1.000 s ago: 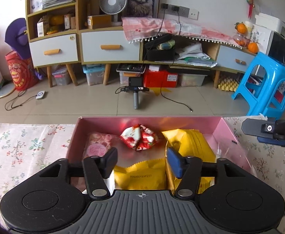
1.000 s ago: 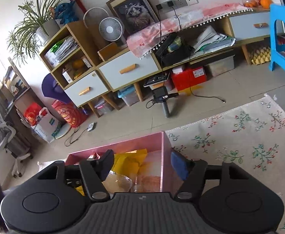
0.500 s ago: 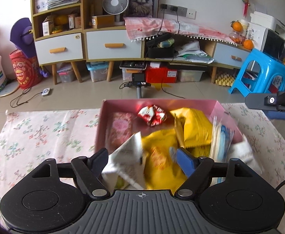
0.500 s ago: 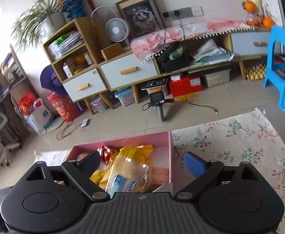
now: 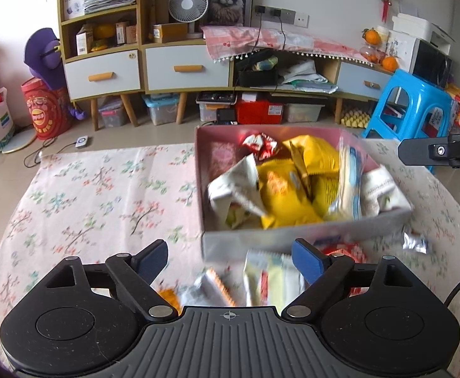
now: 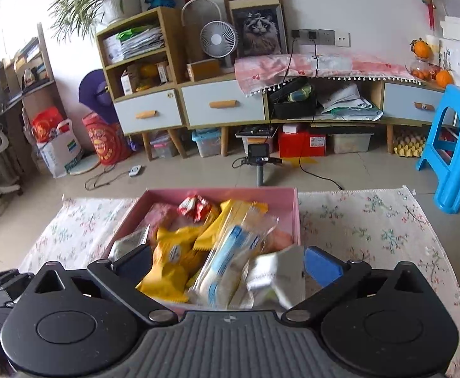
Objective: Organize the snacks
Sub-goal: 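Lift both open tools out of the box back toward the remaining snacks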
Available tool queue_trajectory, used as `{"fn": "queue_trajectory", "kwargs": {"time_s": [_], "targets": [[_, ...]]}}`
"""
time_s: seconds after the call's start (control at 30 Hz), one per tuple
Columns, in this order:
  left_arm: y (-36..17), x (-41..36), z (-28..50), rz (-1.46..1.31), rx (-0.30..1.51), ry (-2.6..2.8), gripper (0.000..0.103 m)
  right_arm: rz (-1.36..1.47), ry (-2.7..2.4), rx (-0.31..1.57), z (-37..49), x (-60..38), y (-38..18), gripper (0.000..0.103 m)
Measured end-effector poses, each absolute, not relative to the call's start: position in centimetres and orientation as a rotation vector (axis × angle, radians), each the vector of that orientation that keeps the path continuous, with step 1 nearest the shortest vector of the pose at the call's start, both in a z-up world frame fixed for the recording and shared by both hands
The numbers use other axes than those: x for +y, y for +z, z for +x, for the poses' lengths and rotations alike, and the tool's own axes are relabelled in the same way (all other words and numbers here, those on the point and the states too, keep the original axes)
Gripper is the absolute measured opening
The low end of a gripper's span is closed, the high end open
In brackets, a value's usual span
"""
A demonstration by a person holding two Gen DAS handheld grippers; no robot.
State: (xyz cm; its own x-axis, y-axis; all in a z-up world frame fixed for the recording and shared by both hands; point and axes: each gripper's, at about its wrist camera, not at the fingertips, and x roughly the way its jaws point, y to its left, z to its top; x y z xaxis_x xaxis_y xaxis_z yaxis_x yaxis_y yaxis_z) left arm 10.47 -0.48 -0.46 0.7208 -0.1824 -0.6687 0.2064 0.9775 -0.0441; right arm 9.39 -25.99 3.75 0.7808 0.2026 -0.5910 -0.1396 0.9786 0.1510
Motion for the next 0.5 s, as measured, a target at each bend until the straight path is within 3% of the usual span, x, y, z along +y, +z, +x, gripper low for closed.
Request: {"fn": "queue_trajectory", "kwargs": {"time_s": [0.5], "targets": [[-2.6,2.1,6.3,0.058,0.725,-0.248,0.095,0.025,0.166,0.664,4.3,-23.0,1.8,0.094]]}}
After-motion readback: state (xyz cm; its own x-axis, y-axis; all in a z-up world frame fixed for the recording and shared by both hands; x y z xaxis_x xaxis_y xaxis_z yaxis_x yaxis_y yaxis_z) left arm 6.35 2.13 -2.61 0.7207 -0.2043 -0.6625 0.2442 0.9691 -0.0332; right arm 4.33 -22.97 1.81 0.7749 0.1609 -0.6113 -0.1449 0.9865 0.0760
